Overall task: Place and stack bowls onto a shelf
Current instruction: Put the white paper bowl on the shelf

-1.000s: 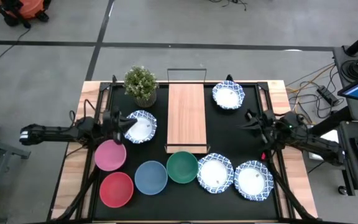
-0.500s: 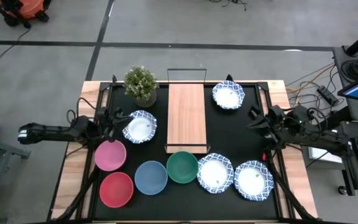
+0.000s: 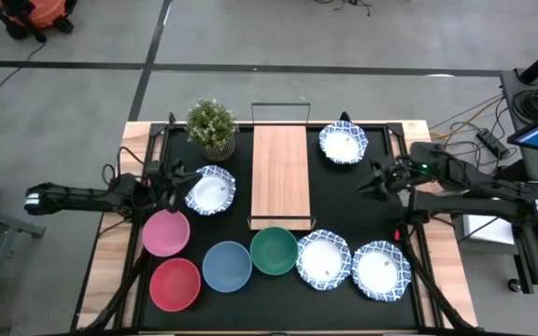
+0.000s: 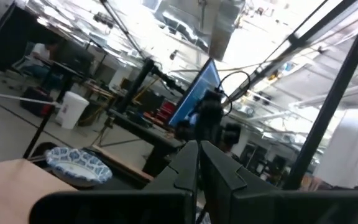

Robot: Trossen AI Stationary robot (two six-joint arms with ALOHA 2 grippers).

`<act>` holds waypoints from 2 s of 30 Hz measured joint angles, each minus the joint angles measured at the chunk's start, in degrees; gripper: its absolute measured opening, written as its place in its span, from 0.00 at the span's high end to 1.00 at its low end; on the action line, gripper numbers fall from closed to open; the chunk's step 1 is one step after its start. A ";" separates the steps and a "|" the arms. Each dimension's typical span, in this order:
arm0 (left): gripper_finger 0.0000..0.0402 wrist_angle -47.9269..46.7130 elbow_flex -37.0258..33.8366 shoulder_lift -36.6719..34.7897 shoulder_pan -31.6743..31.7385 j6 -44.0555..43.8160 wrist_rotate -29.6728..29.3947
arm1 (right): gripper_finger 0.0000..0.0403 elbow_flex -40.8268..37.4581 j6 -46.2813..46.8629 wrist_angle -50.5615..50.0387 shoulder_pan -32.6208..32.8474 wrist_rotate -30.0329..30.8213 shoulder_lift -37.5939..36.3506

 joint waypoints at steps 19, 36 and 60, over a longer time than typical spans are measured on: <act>1.00 -28.78 25.19 15.37 -0.71 15.04 5.79 | 0.92 1.86 -2.87 -20.86 3.46 0.59 12.70; 1.00 -25.77 32.79 26.61 -11.51 14.15 5.73 | 0.92 1.66 7.48 -13.43 26.87 22.73 12.89; 1.00 -35.30 40.68 28.15 -11.54 29.69 4.15 | 0.91 1.58 16.23 -4.51 27.23 23.32 16.96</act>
